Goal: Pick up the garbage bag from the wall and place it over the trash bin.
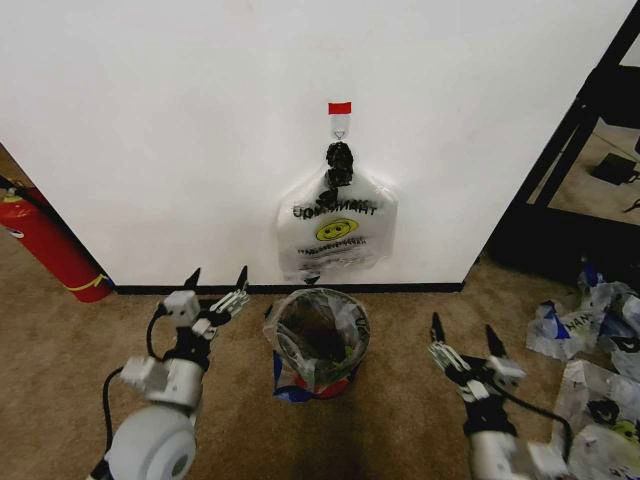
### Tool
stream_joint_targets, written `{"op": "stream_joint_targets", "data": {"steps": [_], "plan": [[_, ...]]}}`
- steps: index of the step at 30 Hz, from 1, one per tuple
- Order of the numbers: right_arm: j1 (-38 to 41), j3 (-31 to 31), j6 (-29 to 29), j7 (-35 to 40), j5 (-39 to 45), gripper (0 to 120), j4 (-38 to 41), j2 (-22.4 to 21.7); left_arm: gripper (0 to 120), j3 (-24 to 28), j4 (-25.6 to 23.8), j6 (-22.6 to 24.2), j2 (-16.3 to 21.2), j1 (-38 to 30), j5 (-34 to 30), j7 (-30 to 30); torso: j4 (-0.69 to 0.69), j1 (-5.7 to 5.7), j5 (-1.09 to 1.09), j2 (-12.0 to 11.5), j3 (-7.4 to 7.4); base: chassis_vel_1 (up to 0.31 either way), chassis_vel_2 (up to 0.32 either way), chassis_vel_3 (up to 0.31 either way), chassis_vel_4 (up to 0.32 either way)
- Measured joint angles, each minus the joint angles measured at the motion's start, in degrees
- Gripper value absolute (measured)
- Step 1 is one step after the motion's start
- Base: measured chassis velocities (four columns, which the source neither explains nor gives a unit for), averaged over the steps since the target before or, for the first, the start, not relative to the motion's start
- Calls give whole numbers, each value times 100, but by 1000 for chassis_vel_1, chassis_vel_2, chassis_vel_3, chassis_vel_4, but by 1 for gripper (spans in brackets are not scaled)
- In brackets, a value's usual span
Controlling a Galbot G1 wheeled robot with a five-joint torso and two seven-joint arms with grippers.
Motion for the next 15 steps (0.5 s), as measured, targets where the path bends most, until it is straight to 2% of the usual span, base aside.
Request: {"op": "stream_joint_targets", "data": {"steps": [2, 9, 15], "plan": [[-173, 19, 270, -20, -160, 100, 40, 79, 100, -72, 111, -316, -147, 255, 375, 64, -2, 0, 0, 0, 0, 0, 0, 0, 0], [-543, -56, 566, 22, -452, 100, 266, 257, 100, -28, 454, -699, -350, 533, 805, 46, -2, 0, -1, 0, 0, 0, 0, 0, 0], [-604, -107, 521, 169, -661, 100, 426, 338, 100, 49, 508, -744, -364, 517, 889, 15, -3, 0, -1, 0, 1, 0, 0, 0, 0]]}}
